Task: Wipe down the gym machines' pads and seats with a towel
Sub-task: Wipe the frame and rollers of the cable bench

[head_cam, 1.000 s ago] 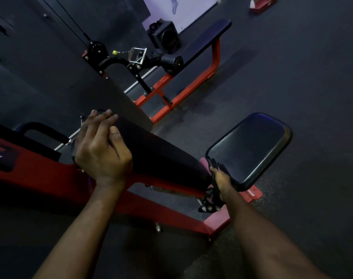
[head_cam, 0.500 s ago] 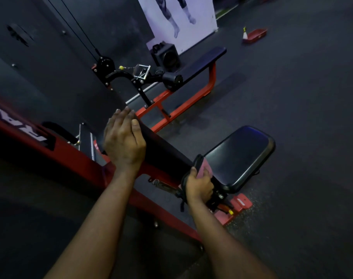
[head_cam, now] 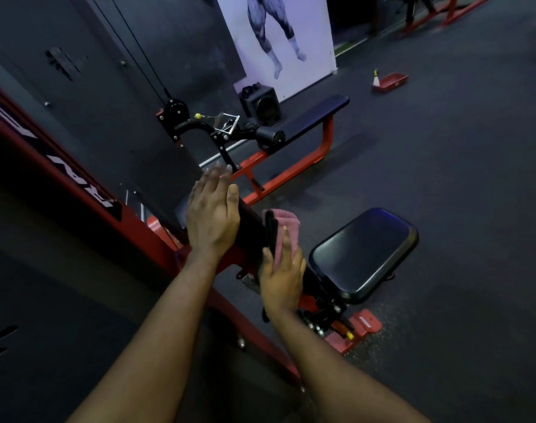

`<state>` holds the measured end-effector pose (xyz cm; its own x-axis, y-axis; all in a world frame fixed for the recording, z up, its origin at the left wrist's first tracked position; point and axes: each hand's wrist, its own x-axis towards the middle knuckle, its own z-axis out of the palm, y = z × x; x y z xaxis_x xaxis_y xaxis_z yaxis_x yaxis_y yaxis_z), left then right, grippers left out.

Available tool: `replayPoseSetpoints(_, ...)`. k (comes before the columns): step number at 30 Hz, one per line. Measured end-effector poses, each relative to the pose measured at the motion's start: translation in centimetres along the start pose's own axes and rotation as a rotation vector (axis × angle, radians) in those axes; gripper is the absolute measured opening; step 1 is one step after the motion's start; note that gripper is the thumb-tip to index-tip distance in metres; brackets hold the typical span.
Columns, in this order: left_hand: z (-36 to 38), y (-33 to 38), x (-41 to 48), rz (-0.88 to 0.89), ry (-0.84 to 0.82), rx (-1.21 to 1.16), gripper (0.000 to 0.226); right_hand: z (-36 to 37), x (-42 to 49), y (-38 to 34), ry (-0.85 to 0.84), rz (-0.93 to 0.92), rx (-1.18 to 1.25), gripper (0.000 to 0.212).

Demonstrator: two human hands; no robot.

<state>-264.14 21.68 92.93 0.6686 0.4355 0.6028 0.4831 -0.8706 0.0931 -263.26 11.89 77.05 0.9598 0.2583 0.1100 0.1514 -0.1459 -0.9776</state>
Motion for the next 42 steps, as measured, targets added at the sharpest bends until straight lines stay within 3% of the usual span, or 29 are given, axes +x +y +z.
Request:
replayPoseSetpoints(4, -0.3, 0.1, 0.2, -0.038, -0.035, 0.009, 0.055, -2.7, 1.6, 3.9, -0.192, 0.139, -0.126, 0.062)
replayPoseSetpoints(11, -1.5, 1.8, 0.0, -0.177, -0.156, -0.038, 0.051, -10.1, 3.2, 2.6, -0.262, 0.056, -0.171, 0.058)
replayPoseSetpoints(15, -1.8, 4.2, -2.1, -0.185, 0.024, -0.142, 0.043, -14.4, 4.3, 2.3, -0.305, -0.002, -0.218, 0.06)
replayPoseSetpoints(19, -1.0, 7.5, -4.8, -0.14, 0.254, -0.185, 0.021, -17.9, 5.8, 2.8, -0.356, -0.06, -0.277, 0.061)
replayPoseSetpoints(21, 0.0, 8.9, -5.5, -0.162, 0.293, -0.182, 0.012, -19.0, 7.2, 3.4, -0.388, -0.079, -0.292, 0.061)
replayPoseSetpoints(27, 5.8, 12.0, -4.9, -0.215, 0.169, -0.337, 0.011, -20.4, 13.6, 5.2, -0.499, -0.156, -0.401, 0.06)
replayPoseSetpoints(42, 20.5, 15.8, 1.2, -0.588, -0.094, -0.324, 0.012, -19.8, 34.4, 10.0, -0.807, -0.269, -0.416, 0.062)
